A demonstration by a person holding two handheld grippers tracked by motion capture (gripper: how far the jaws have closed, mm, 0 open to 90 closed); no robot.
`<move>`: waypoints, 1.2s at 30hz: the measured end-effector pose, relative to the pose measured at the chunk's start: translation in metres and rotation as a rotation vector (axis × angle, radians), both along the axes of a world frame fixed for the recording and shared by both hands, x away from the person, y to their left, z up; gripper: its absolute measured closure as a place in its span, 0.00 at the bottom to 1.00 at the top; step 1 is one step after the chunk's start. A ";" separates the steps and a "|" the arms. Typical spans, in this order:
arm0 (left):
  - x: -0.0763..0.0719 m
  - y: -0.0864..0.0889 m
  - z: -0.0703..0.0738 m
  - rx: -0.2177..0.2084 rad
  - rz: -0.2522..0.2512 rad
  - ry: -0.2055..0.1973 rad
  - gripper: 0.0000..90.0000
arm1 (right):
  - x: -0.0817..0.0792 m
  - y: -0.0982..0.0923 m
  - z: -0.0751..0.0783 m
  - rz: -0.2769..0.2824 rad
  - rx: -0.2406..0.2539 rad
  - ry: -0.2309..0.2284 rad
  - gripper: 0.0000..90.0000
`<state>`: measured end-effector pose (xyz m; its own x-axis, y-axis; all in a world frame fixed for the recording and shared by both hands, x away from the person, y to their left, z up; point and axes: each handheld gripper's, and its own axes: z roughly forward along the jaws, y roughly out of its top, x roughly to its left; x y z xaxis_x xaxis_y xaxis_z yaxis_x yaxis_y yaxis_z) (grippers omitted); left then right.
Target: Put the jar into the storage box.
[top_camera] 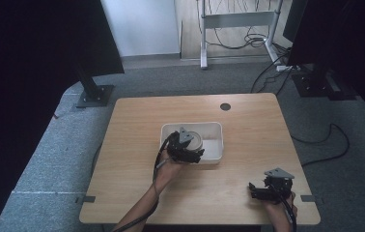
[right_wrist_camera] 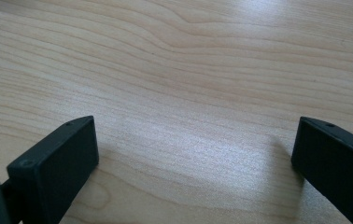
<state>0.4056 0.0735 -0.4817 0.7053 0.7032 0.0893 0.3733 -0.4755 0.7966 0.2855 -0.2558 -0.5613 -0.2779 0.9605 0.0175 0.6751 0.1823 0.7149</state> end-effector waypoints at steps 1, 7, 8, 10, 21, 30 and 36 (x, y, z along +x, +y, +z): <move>0.001 0.000 -0.001 0.000 0.004 -0.001 0.11 | 0.000 0.000 0.000 0.000 0.000 0.000 0.00; 0.007 -0.002 -0.009 -0.006 0.043 -0.004 0.11 | 0.000 0.000 0.000 0.000 0.000 0.000 0.00; 0.008 -0.002 -0.010 -0.007 0.050 -0.002 0.11 | 0.000 0.000 0.000 0.000 0.000 0.000 0.00; 0.010 -0.003 -0.013 -0.007 0.059 -0.004 0.11 | 0.000 0.000 0.000 0.000 0.000 0.000 0.00; 0.015 -0.011 -0.028 0.017 0.091 0.008 0.11 | 0.000 0.000 0.000 0.000 0.000 0.000 0.00; 0.017 -0.015 -0.038 0.021 0.115 0.021 0.11 | 0.000 0.000 0.000 0.000 0.000 0.000 0.00; 0.017 -0.016 -0.042 0.050 0.125 0.025 0.11 | 0.000 0.000 0.000 0.000 0.000 0.000 0.00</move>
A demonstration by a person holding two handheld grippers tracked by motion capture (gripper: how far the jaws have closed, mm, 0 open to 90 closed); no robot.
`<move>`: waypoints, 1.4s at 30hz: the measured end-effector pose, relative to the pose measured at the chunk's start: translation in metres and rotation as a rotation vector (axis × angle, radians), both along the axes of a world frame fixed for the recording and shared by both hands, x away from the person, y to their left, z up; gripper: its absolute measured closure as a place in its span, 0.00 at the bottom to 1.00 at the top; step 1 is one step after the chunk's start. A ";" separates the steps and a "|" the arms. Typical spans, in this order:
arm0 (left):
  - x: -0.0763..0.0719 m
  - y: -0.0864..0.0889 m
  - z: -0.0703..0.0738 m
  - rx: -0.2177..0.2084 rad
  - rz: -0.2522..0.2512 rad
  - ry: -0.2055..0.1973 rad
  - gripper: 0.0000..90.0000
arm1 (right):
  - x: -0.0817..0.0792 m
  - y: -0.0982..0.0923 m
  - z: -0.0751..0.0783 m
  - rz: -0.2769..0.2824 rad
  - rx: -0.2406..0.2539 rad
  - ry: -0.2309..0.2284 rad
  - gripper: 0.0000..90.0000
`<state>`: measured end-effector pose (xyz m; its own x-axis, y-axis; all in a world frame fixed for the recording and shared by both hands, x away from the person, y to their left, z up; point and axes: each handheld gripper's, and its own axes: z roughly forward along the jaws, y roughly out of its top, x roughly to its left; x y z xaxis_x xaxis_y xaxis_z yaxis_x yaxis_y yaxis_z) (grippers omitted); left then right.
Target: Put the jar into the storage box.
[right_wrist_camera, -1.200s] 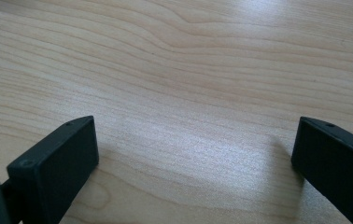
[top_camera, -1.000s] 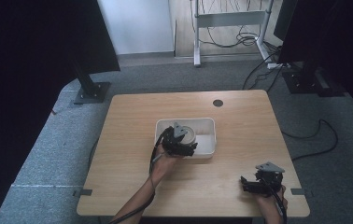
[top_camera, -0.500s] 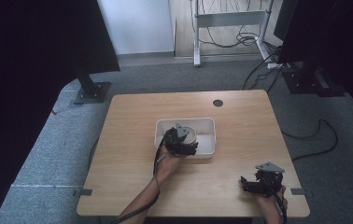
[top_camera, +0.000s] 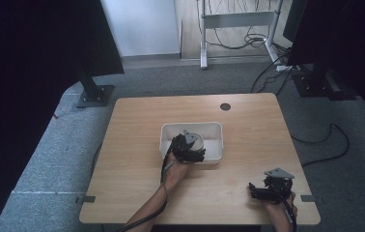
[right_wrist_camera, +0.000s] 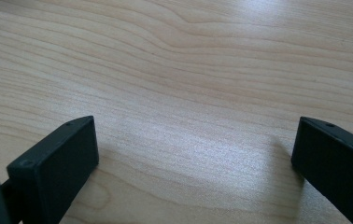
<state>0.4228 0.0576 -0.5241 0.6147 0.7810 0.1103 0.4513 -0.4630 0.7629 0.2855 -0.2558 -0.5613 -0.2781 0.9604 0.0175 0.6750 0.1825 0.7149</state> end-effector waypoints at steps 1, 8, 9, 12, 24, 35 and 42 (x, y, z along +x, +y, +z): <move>0.000 0.000 0.000 0.000 0.000 0.000 0.11 | 0.000 0.000 0.000 0.000 0.000 0.000 0.00; 0.004 0.004 -0.003 -0.036 0.023 0.051 0.11 | 0.000 0.000 0.000 0.001 -0.001 -0.001 0.00; 0.004 0.004 -0.003 -0.036 0.023 0.051 0.11 | 0.000 0.000 0.000 0.001 -0.001 -0.001 0.00; 0.008 0.007 -0.002 -0.051 0.021 0.089 0.11 | 0.000 0.000 0.000 0.000 -0.001 0.000 0.00; 0.009 0.009 0.000 -0.060 0.017 0.102 0.05 | 0.000 0.000 0.000 0.000 -0.001 0.000 0.00; 0.004 0.011 0.008 -0.075 0.008 0.074 0.03 | 0.000 0.000 0.000 0.000 0.000 0.000 0.00; 0.001 0.013 0.014 -0.072 0.007 0.056 0.03 | 0.000 0.000 0.000 0.000 0.000 0.000 0.00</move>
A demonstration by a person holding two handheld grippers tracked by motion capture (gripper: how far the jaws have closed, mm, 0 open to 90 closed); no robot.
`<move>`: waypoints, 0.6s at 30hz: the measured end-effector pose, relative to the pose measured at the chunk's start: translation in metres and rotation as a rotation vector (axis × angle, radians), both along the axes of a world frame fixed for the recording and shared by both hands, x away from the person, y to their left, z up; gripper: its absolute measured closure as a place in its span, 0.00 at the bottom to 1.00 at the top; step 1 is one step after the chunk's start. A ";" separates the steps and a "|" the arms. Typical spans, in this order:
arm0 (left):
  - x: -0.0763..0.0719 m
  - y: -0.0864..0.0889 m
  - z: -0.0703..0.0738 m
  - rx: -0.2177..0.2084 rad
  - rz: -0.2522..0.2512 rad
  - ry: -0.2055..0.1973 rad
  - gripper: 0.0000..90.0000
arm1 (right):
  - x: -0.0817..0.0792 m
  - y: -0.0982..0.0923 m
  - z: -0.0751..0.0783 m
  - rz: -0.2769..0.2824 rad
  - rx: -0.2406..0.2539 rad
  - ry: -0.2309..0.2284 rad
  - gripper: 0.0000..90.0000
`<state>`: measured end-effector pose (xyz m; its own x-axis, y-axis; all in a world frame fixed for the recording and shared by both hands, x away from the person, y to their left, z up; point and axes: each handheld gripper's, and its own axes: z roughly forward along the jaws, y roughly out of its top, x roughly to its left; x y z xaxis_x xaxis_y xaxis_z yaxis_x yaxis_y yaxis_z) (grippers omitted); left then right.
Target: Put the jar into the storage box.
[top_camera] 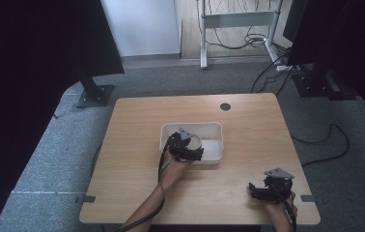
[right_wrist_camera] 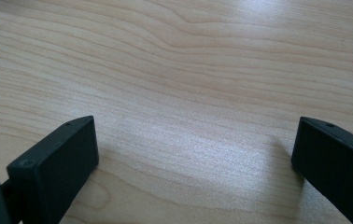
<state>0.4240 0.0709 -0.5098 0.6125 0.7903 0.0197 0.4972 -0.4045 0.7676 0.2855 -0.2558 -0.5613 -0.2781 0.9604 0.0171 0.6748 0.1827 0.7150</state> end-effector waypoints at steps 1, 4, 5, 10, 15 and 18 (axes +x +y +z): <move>0.000 0.000 0.001 0.000 -0.001 -0.002 0.03 | 0.000 0.000 0.000 0.000 0.000 0.000 0.00; -0.002 0.002 0.003 -0.004 -0.006 -0.009 0.03 | 0.000 0.000 0.000 0.000 0.000 0.000 0.00; -0.003 0.002 0.003 -0.005 -0.007 -0.007 0.03 | 0.000 0.000 0.000 0.000 0.000 0.000 0.00; -0.006 0.004 0.006 -0.014 -0.018 -0.016 0.03 | 0.000 0.000 0.000 0.000 0.000 0.000 0.00; -0.010 0.007 0.009 -0.019 -0.023 -0.025 0.03 | 0.000 0.000 0.000 -0.001 0.001 0.000 0.00; -0.012 0.009 0.011 -0.025 -0.031 -0.028 0.03 | 0.000 0.000 0.000 -0.002 0.002 0.001 0.00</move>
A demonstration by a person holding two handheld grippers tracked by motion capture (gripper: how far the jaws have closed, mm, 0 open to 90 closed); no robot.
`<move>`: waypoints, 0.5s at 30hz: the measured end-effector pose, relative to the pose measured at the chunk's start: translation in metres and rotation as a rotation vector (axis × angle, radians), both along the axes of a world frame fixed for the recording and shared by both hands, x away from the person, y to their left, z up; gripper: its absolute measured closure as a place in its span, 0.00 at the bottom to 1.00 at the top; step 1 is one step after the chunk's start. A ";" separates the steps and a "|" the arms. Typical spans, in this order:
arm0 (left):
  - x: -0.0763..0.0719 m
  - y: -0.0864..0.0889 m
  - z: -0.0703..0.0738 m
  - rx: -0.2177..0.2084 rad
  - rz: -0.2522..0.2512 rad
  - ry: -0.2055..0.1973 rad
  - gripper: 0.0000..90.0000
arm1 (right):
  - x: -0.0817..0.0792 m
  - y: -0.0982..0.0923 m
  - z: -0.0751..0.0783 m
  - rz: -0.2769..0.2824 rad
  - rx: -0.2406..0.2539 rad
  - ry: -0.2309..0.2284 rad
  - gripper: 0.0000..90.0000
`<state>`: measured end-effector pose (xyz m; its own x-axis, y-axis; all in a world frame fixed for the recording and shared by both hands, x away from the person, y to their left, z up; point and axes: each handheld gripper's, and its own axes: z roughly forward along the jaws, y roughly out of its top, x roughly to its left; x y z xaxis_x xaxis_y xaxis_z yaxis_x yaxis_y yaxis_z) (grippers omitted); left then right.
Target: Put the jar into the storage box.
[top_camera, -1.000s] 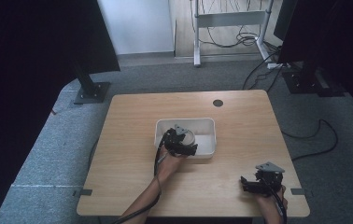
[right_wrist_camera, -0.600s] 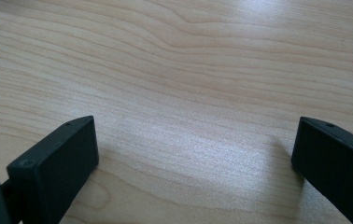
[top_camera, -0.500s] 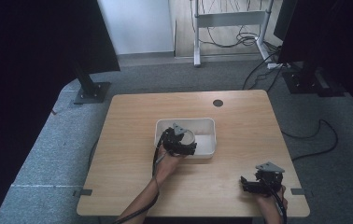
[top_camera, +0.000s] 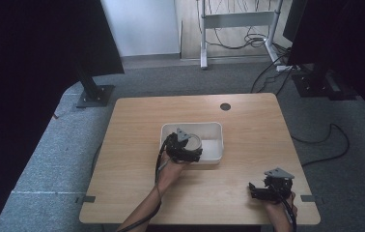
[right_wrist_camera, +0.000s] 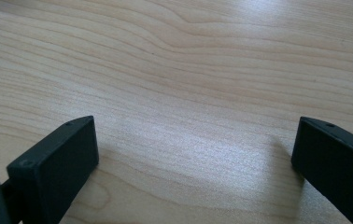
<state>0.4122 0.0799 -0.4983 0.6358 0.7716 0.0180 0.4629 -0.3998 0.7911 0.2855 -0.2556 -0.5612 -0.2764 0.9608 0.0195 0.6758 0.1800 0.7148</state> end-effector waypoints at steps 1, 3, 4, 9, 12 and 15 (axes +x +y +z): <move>-0.001 0.001 0.001 -0.001 -0.003 -0.003 0.03 | 0.000 0.000 0.000 0.000 0.000 0.000 0.00; -0.003 0.002 0.003 -0.004 -0.010 -0.007 0.03 | 0.000 0.000 0.000 0.000 0.000 0.000 0.00; -0.004 0.002 0.004 -0.005 -0.012 -0.010 0.03 | 0.000 0.000 0.000 0.000 0.000 0.000 0.00; -0.010 0.007 0.009 -0.006 -0.024 -0.024 0.03 | 0.000 0.000 0.000 0.000 -0.001 0.000 0.00; -0.014 0.010 0.012 -0.008 -0.029 -0.032 0.03 | 0.000 0.000 0.000 0.000 -0.001 0.000 0.00; -0.018 0.014 0.014 -0.007 -0.036 -0.039 0.04 | 0.000 0.000 0.000 0.001 -0.001 0.000 0.00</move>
<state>0.3941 0.0937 -0.4845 0.6619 0.7486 0.0383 0.4172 -0.4103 0.8109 0.2855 -0.2557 -0.5612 -0.2775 0.9606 0.0184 0.6759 0.1816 0.7143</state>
